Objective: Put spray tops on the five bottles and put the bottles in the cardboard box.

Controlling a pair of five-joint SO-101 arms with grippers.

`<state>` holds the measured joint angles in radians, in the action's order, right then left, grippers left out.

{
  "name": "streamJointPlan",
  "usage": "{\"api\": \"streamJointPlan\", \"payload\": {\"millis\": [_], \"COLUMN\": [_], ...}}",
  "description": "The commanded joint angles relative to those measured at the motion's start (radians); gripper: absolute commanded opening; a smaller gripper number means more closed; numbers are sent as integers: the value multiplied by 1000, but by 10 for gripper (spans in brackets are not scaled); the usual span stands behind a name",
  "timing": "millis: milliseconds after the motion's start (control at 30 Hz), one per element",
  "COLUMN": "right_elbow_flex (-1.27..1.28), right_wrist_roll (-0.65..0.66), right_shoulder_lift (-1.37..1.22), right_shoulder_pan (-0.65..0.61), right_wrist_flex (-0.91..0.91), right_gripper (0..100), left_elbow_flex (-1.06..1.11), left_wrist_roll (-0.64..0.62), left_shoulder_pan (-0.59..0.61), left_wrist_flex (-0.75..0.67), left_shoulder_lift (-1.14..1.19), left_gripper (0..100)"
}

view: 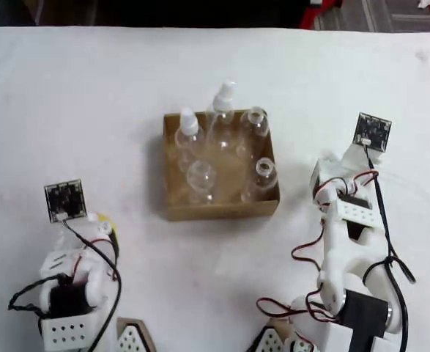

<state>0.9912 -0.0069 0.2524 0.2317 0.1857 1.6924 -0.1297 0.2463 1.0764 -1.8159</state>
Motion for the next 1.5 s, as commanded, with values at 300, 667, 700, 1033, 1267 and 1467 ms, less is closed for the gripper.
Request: {"api": "streamJointPlan", "payload": {"millis": [300,667,700,1033,1267,1467], "right_elbow_flex": [-32,-63,-66,-68,-75,-75], "right_wrist_roll": [-2,-3,-3,-3,2,0], "right_shoulder_lift": [-25,-119,-124,-125,-128,-128], "right_shoulder_pan": [-45,-18,-18,-21,-35,-36], "right_wrist_flex": [-24,-25,-25,-19,-16,-16], "right_gripper": [49,50,49,49,49,49], "left_elbow_flex": [0,0,0,0,0,0], "left_wrist_roll": [133,133,133,137,137,135], "left_shoulder_pan": [-183,-183,-183,-188,-189,-189], "left_wrist_flex": [215,210,210,212,212,212], "left_shoulder_lift": [-15,-15,-15,-16,-16,-16], "left_gripper": [24,24,24,24,24,24]}}
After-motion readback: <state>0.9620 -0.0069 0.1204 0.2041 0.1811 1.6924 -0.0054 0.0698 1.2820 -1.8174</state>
